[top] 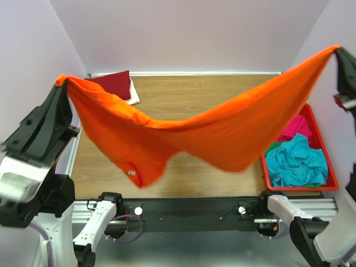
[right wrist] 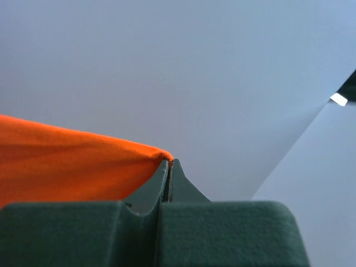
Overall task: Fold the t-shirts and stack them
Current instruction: Flatten the tshirt out, then fold the tshirt
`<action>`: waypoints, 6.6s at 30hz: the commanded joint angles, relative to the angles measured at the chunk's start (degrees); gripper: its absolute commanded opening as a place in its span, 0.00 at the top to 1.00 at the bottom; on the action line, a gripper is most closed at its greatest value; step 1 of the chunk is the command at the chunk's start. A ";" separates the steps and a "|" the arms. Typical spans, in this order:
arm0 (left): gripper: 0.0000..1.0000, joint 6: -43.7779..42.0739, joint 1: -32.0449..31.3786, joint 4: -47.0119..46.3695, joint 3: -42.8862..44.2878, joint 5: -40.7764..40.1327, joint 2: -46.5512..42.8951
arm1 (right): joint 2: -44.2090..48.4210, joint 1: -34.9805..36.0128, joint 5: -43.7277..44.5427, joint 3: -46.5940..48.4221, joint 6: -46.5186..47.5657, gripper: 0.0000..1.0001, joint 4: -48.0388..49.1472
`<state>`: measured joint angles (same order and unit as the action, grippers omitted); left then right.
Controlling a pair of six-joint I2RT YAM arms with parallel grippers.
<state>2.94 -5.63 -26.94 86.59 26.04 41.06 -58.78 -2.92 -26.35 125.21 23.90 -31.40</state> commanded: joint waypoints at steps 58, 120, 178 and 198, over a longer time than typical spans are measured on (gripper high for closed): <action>1.00 4.17 2.55 1.98 -20.23 -12.33 6.97 | -5.50 1.51 -5.21 -33.20 -1.31 0.99 3.12; 1.00 1.28 5.10 0.22 -24.00 -11.02 54.75 | -51.52 4.24 -0.11 -44.60 -7.99 0.99 28.58; 1.00 3.39 5.10 9.53 -39.65 -8.11 34.89 | -49.32 4.15 -0.29 -50.68 -7.11 1.00 28.23; 1.00 2.77 5.10 15.95 -42.11 -12.42 27.59 | -51.43 4.15 4.99 -51.47 -7.29 1.00 28.23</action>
<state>6.46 -0.86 -12.62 45.69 15.57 72.07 -109.93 1.23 -23.75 74.87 16.12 -3.90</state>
